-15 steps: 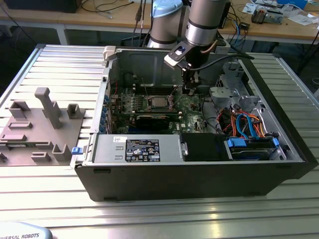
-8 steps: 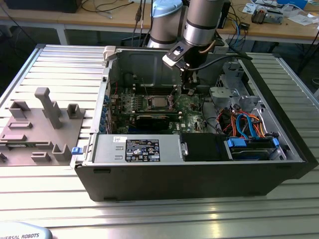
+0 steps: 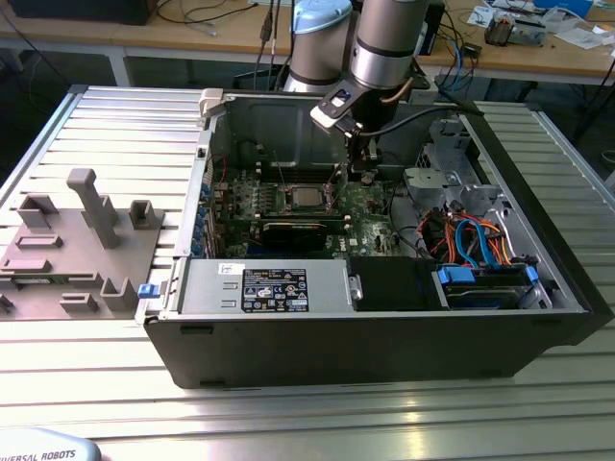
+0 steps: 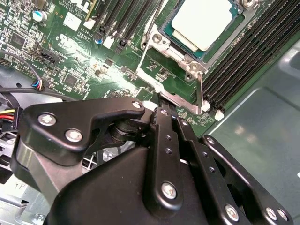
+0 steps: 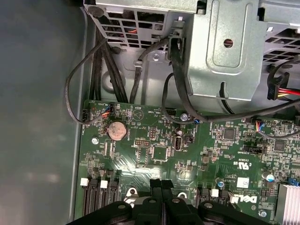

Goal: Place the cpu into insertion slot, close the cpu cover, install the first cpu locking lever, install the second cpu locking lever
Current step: 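Close the cpu cover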

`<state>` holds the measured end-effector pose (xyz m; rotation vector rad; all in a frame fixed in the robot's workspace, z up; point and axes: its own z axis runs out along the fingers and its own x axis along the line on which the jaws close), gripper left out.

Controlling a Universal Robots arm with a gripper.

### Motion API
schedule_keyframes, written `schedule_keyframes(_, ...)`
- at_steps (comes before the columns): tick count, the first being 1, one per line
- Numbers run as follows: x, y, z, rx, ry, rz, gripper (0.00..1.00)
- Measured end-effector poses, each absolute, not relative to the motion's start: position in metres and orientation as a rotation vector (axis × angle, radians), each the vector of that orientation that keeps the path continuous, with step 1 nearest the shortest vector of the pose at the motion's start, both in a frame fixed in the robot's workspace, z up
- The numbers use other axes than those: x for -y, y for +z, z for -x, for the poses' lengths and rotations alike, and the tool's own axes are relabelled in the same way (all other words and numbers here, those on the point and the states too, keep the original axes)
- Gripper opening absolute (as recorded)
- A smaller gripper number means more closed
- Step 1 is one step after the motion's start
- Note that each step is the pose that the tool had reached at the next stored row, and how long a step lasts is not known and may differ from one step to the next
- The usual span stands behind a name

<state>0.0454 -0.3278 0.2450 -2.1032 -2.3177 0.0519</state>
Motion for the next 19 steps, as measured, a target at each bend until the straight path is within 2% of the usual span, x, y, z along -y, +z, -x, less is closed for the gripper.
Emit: schedule_keyframes(19, 0.3278, 0.2443, -0.0377, 2.318, 0.052, 2.103, 0.11)
